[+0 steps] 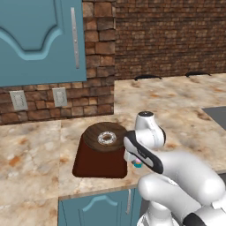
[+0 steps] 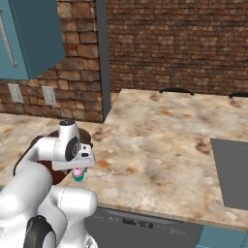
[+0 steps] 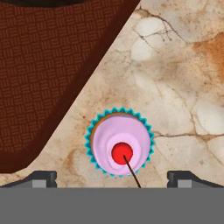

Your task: Place the bowl with donut and the cupcake onto the tray.

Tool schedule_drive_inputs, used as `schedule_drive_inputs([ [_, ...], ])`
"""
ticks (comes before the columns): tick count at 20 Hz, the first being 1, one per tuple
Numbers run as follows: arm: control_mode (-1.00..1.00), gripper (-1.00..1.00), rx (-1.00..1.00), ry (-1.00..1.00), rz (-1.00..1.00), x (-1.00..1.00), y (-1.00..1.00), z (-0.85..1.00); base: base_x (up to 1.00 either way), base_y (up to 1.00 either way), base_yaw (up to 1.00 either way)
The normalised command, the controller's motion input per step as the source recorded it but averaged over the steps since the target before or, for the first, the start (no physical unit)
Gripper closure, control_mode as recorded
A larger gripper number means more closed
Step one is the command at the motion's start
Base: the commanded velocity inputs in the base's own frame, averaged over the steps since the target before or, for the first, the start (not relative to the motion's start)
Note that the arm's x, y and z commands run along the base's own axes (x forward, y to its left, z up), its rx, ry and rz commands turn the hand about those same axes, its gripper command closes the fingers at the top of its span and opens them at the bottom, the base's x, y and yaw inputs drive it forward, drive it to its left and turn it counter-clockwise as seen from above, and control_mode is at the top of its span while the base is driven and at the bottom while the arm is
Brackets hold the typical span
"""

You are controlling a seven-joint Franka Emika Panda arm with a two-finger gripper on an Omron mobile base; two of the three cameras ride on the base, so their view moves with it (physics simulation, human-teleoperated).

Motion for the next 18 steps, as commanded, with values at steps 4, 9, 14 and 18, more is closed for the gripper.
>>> schedule_drive_inputs([
  [4, -1.00, -1.00, 0.00, 0.04, -0.01, 0.11, 0.00, 0.00, 0.00, 0.00, 0.00],
  [9, -1.00, -1.00, 0.00, 0.04, -0.01, 0.14, 0.00, 0.00, 0.00, 0.00, 0.00],
  [14, -1.00, -1.00, 0.00, 0.05, 0.00, 0.09, 0.00, -0.05, 0.00, 0.00, 0.00],
  [18, -1.00, -1.00, 0.00, 0.04, 0.00, 0.03, 0.00, -0.10, 0.00, 0.00, 0.00],
])
